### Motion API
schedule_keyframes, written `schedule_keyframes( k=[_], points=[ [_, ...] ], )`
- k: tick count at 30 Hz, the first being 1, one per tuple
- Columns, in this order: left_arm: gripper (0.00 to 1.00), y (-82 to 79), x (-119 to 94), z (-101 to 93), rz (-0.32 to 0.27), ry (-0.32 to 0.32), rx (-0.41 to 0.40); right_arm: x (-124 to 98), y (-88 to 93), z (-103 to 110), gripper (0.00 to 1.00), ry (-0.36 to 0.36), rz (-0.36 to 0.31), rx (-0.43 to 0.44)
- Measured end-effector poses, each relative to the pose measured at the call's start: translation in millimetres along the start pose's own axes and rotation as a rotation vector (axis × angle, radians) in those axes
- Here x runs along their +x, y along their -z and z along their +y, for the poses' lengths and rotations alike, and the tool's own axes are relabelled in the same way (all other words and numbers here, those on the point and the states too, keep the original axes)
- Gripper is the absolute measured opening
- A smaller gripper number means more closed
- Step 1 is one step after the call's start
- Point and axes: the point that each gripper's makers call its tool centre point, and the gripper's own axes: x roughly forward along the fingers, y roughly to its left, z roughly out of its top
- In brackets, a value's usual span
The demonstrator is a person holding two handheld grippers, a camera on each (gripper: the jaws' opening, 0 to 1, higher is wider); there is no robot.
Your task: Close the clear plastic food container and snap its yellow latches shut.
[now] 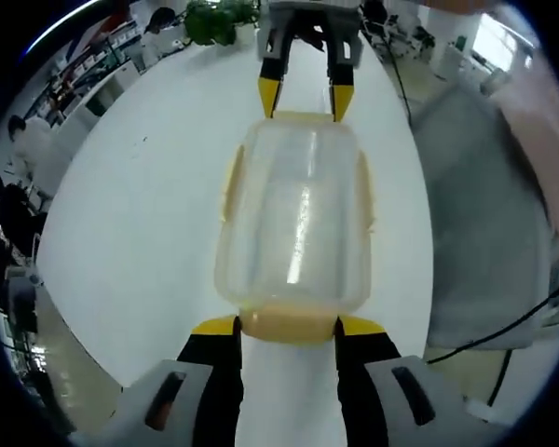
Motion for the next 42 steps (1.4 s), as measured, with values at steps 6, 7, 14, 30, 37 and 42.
schedule_keyframes(
  k=[6, 7, 14, 30, 37, 42],
  points=[
    [0.37, -19.1, 13.8, 4.3, 0.004, -0.011, 0.029, -9.4, 18.6, -3.4, 0.37, 0.016, 0.035, 0.009],
    [0.37, -21.3, 15.6, 5.0, 0.003, -0.011, 0.031, -11.1, 21.0, -3.7, 0.37, 0.016, 0.037, 0.012],
    [0.37, -45.9, 26.3, 3.6, -0.019, 0.003, 0.035, -23.0, 47.9, -4.4, 0.37, 0.013, 0.069, 0.025],
    [0.36, -97.6, 44.6, 4.2, -0.049, 0.024, 0.073, -49.2, 93.7, -5.1, 0.37, 0.010, 0.113, 0.058],
    [0.36, -114.7, 54.1, 0.8, -0.060, 0.025, 0.058, -55.0, 112.3, -5.7, 0.37, 0.000, 0.152, 0.050],
    [0.36, -124.6, 56.6, 1.4, -0.065, 0.035, 0.053, -61.1, 124.2, -7.2, 0.37, -0.007, 0.161, 0.054]
  ],
)
